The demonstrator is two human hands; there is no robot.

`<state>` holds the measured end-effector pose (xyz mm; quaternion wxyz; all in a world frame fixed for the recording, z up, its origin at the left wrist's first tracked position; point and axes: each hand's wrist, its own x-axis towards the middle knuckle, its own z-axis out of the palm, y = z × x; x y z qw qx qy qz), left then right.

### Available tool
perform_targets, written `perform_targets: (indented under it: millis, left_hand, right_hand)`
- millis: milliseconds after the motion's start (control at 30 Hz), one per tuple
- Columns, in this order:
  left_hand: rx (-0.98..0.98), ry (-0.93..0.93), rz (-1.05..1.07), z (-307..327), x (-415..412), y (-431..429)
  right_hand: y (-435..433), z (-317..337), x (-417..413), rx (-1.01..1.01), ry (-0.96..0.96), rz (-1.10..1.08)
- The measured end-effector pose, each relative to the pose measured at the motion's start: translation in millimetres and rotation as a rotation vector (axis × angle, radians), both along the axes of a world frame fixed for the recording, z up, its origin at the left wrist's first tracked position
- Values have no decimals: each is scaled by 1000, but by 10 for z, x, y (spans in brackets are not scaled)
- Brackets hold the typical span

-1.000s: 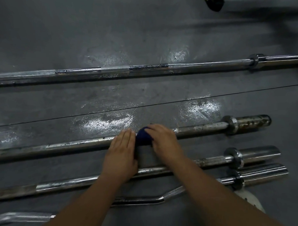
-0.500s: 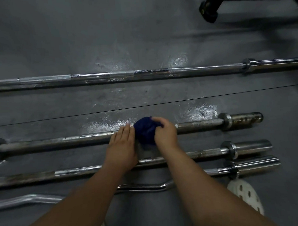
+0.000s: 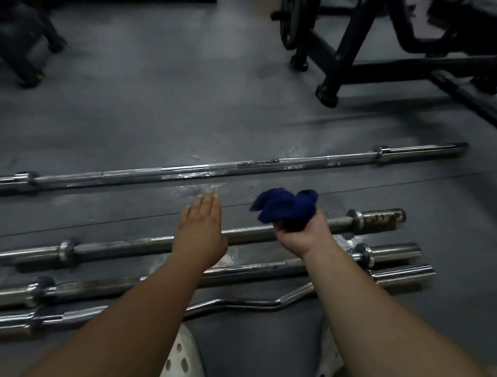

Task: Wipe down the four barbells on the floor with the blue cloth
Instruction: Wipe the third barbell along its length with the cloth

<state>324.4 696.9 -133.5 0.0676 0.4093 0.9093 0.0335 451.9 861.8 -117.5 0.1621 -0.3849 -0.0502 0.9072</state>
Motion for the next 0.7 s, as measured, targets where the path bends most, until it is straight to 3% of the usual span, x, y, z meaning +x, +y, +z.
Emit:
perform_targets:
  millis: [167, 267, 367, 567, 700]
  left_hand:
    - [-63, -1, 19, 173, 94, -154]
    - [-51, -7, 12, 224, 68, -71]
    - [-52, -29, -7, 127, -40, -30]
    - [-208, 29, -193, -32, -746, -106]
    - [-308, 8, -145, -404, -1140, -287]
  right_hand:
    - [-166, 78, 171, -72, 154, 115]
    - [-190, 18, 160, -47, 24, 12]
    - [-197, -154, 99, -2, -48, 42]
    - [-71, -559, -291, 40, -111, 84]
    - [105, -918, -598, 212, -295, 158]
